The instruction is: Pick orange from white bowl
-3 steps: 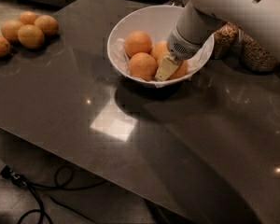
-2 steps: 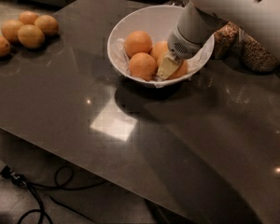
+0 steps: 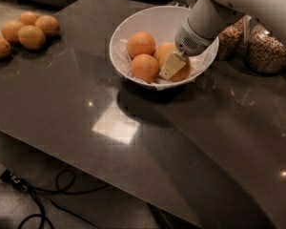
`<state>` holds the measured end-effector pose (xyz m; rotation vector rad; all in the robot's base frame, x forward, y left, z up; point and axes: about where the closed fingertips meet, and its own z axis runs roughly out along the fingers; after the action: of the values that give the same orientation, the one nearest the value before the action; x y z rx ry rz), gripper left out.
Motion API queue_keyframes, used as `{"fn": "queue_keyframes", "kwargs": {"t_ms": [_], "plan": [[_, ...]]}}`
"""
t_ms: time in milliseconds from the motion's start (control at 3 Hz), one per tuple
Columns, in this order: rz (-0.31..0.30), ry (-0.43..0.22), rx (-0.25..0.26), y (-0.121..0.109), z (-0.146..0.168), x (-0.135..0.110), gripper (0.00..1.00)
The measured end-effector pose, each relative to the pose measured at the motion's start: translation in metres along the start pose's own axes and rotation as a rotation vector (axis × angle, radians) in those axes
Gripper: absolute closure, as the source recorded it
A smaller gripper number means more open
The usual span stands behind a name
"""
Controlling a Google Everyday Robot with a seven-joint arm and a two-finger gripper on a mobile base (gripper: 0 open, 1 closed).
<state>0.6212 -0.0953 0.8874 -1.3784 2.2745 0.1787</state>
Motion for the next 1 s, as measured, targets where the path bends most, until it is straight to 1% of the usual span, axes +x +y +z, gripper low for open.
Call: {"fn": "queue_keyframes", "kwargs": {"t_ms": [333,667,1000], "plan": [[-0.028,-0.148,-0.095,-0.005,-0.046,-0.005,1.00],[-0.007,-0.306,-0.151,-0.016,-0.087,-0.005,1.00],[-0.009,-0.341,-0.156,-0.015,-0.096,-0.015,1.00]]}}
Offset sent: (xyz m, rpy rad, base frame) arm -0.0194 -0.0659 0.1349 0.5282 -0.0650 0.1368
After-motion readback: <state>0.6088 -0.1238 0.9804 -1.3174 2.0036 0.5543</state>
